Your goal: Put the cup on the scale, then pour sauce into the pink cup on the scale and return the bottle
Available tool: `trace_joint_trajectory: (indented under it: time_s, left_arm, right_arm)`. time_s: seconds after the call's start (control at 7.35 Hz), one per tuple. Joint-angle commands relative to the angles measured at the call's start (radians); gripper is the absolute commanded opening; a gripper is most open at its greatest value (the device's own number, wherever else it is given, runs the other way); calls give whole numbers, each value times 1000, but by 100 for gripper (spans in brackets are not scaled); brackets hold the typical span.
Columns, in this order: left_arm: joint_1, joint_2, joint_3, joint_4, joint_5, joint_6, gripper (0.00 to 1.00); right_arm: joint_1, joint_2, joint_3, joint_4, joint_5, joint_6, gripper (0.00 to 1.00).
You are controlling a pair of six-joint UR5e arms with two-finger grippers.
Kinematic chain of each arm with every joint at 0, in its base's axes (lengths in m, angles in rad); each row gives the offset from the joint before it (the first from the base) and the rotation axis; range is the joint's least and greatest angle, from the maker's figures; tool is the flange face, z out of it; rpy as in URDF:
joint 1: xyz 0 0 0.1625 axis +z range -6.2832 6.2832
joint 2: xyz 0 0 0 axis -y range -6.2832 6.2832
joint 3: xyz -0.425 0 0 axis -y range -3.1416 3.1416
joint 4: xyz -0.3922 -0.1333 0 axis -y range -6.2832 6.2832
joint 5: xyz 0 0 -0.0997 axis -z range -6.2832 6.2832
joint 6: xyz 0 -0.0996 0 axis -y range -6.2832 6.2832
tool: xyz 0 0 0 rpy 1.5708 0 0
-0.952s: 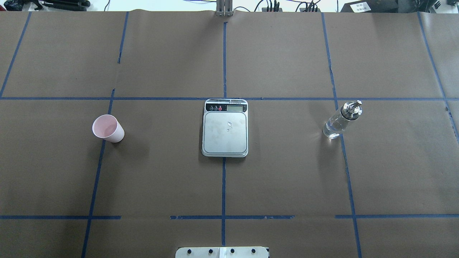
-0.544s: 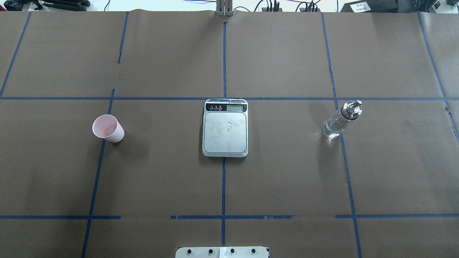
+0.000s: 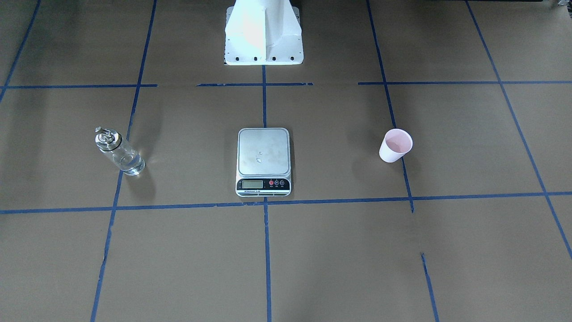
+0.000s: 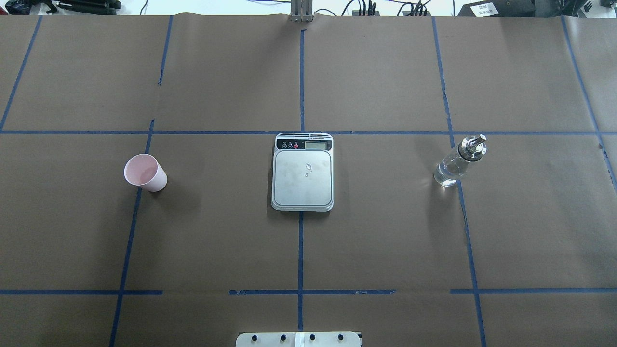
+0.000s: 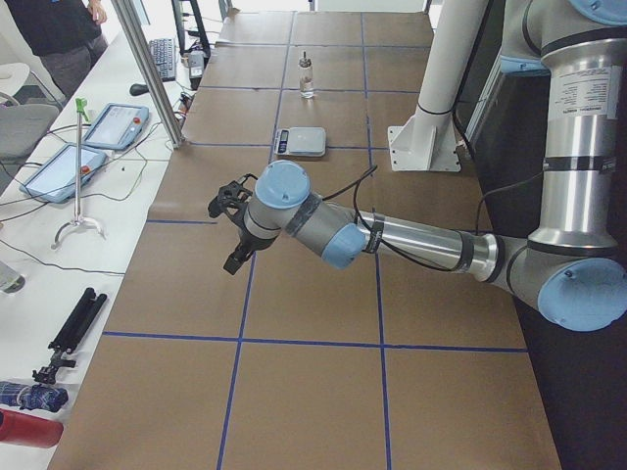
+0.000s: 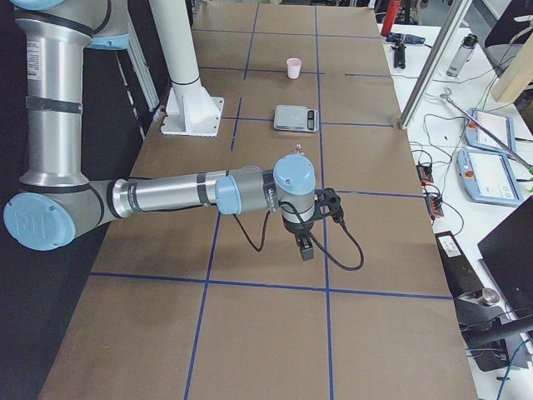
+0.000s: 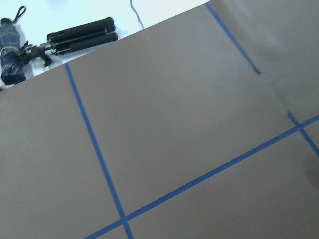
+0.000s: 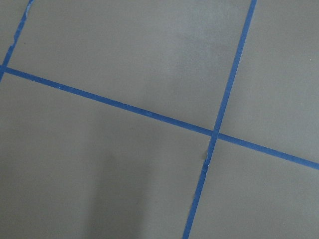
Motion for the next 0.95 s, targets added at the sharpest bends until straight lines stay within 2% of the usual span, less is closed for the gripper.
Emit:
trace_joint_trajectory:
  time_s: [0.0,0.14,0.41,0.68,0.82]
  left_arm:
    - [82,-5,-6,-40,-66,-190,99]
    - [159,-7,-40,-80,42,-382,92]
    - [385,-31,-132,-103,253,-749,91]
    - [587,-95,-137,-95,403,-957,92]
    - [657,-131,-97,-94,444,-1018,82]
  right_arm:
    - [0,4,-1,0,-1,1,100]
    - [0,4,2,0,1,2,100]
    - [0,2,2,0,1,2,100]
    - [0,-2,2,0,1,4,100]
    - [0,-2,2,0,1,4,100]
